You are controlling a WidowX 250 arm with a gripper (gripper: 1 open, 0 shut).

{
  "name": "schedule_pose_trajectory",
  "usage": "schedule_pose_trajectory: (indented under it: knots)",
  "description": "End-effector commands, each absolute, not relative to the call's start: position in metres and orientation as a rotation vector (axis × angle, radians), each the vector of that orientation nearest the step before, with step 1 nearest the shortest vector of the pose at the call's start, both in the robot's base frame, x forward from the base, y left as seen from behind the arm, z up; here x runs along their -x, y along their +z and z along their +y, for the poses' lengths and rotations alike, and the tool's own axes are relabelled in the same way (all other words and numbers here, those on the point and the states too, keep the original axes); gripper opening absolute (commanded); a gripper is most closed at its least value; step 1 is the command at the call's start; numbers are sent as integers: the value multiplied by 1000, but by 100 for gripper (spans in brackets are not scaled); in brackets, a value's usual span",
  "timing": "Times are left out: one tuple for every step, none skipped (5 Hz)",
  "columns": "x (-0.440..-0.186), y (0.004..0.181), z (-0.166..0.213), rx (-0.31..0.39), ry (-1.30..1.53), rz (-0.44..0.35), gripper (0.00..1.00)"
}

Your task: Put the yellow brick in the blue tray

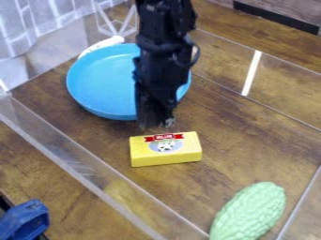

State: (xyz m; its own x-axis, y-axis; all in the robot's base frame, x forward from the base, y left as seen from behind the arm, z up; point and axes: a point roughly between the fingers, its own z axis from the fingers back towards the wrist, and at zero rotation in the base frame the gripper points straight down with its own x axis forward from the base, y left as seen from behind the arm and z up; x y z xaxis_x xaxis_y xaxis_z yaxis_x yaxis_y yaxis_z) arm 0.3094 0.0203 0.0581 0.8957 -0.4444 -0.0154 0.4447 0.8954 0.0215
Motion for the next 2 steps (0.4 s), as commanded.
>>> schedule_pose_trajectory:
  knots:
    - [-326,76,21,-39,-389,-44,0]
    - [-332,72,15,-21,-412,-51,100]
